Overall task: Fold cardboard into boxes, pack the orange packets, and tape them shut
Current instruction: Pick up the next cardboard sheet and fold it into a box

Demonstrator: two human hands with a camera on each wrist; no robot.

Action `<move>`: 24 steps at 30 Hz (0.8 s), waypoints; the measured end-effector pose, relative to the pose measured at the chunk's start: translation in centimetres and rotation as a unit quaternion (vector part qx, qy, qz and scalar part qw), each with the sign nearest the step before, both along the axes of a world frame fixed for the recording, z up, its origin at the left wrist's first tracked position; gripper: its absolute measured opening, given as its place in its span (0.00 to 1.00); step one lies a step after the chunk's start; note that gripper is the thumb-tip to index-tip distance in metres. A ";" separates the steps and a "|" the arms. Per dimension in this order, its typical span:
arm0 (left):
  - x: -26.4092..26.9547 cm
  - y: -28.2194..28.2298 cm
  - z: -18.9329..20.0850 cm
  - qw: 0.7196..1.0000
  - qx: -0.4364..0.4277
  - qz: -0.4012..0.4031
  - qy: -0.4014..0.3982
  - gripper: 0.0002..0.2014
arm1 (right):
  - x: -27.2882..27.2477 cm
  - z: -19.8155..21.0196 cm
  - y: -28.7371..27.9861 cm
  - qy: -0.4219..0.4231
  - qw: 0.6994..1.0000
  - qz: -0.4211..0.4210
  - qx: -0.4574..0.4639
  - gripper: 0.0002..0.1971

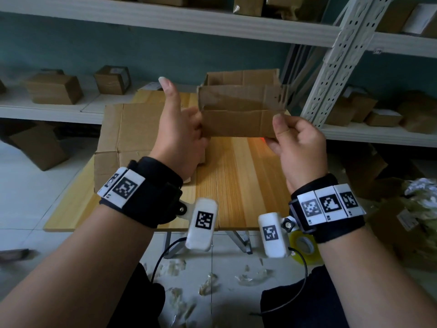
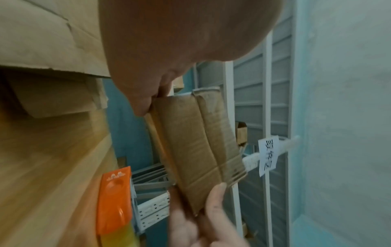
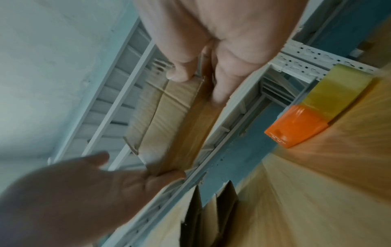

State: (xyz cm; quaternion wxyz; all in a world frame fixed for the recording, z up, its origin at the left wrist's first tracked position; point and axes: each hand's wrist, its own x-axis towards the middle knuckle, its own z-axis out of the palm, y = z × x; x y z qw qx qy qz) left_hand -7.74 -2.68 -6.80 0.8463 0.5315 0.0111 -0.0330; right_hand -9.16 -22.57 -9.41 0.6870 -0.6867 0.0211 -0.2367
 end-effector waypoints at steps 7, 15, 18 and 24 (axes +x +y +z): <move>0.4 0.3 -0.8 0.998 0.020 -0.053 0.002 0.56 | -0.4 0.0 0.2 -0.078 0.996 -0.035 -0.040 0.20; 1.1 0.0 -1.8 1.000 0.017 -0.002 -0.022 0.48 | -0.3 0.0 -0.3 -0.082 0.996 -0.039 0.000 0.18; 0.8 -0.1 -1.3 0.999 0.013 0.006 -0.047 0.43 | 0.0 -0.5 -0.5 -0.060 0.998 -0.017 -0.031 0.27; -0.1 -1.5 -1.4 0.996 0.017 0.023 -0.080 0.44 | -0.2 -1.2 0.2 -0.024 0.990 0.077 -0.114 0.33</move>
